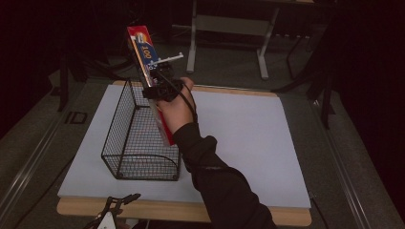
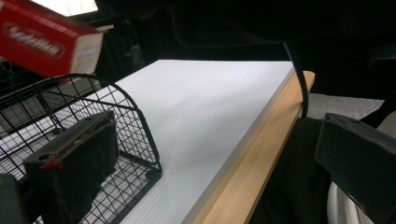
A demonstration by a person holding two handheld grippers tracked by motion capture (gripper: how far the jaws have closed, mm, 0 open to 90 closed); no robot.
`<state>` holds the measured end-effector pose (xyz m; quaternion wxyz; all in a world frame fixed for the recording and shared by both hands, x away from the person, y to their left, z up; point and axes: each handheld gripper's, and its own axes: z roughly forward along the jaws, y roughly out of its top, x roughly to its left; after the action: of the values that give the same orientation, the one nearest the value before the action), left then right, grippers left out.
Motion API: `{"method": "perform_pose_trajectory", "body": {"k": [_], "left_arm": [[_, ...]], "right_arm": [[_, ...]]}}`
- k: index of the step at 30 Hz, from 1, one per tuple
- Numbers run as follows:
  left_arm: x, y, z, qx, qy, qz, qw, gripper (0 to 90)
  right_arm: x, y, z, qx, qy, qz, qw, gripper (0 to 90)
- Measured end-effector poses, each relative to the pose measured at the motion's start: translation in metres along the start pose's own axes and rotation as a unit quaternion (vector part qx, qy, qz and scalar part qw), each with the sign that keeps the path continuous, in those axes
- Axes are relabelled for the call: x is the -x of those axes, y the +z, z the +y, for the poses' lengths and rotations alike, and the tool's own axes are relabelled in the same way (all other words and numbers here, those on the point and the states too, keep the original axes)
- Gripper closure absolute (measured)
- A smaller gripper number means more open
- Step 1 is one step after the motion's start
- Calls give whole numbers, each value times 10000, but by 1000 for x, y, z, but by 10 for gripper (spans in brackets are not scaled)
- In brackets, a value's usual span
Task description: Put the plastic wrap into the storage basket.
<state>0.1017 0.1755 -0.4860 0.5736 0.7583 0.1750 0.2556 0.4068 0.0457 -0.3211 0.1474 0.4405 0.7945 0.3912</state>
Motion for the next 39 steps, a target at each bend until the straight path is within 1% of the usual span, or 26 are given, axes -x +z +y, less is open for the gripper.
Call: {"method": "perform_pose_trajectory", "body": {"k": [2,3,4,5,6,7,9,10,11,12,13,15,16,17,19,20,22,23,24,26,29,30,33,34,37,39], "left_arm": [[1,-1,0,30,19,-25,10000,1],[1,-1,0,30,19,-25,10000,1],[1,-1,0,33,23,-31,10000,1],[1,-1,0,29,24,-41,10000,1],[1,-1,0,32,9,-43,10000,1],[1,-1,0,32,9,-43,10000,1],[1,-2,0,24,19,-59,10000,1],[1,-2,0,24,19,-59,10000,1],[1,-3,0,46,15,-90,9999,1],[1,-3,0,47,14,-101,9999,1],[1,-2,-1,23,4,-120,9999,1],[2,-2,-1,7,3,-129,9999,1],[2,-2,-1,7,3,-129,9999,1],[2,-2,-1,3,6,-132,9999,1],[2,-2,-1,-3,8,-138,9999,1],[2,-2,-1,-3,8,-138,9999,1],[2,-2,-1,-7,1,-144,9999,1],[2,-2,-1,-11,2,-146,9999,1],[2,-2,-1,-14,-2,-151,9999,1],[2,-2,-1,-22,5,-154,9999,1],[2,-2,-1,-19,13,-159,9999,1],[2,-2,-1,-26,13,-162,9999,1],[2,-2,-1,-35,10,-159,9999,1],[2,-1,-1,-33,11,-157,9999,1],[2,-1,-1,-37,21,-132,9999,1],[2,-2,-1,-36,11,-123,9999,1]], "right_arm": [[-6,7,-2,43,-35,-65,10000,399],[-7,10,-3,56,-36,-52,10000,399],[-7,10,-3,56,-36,-52,10000,399],[-9,18,-7,34,95,16,9999,399],[-10,22,-9,14,140,20,9999,399],[-11,25,-10,-5,167,27,9999,399],[-14,34,-16,-59,143,-5,9999,400],[-14,34,-16,-59,143,-5,9999,400],[-15,43,-22,-56,128,-14,9999,399],[-15,47,-26,-50,173,-38,9998,400],[-13,51,-29,-50,248,-5,9997,399],[-13,59,-35,-143,293,-41,9995,399],[-13,59,-35,-143,293,-41,9995,399],[-13,67,-40,-300,188,-88,9993,399],[-12,73,-44,-417,162,-135,9989,399],[-12,73,-44,-417,162,-135,9989,399],[-11,83,-49,-624,142,-148,9978,399],[-11,83,-49,-624,142,-148,9978,399],[-9,88,-53,-739,209,-49,9970,399],[-9,89,-54,-792,222,-49,9966,399],[-8,96,-61,-964,138,-85,9952,398],[-8,97,-63,-982,96,-109,9951,397],[-9,97,-63,-991,86,-102,9950,397],[-9,98,-65,-1062,14,-105,9943,396],[-8,98,-68,-1104,38,14,9939,395],[-9,98,-70,-1138,19,6,9935,395]]}}
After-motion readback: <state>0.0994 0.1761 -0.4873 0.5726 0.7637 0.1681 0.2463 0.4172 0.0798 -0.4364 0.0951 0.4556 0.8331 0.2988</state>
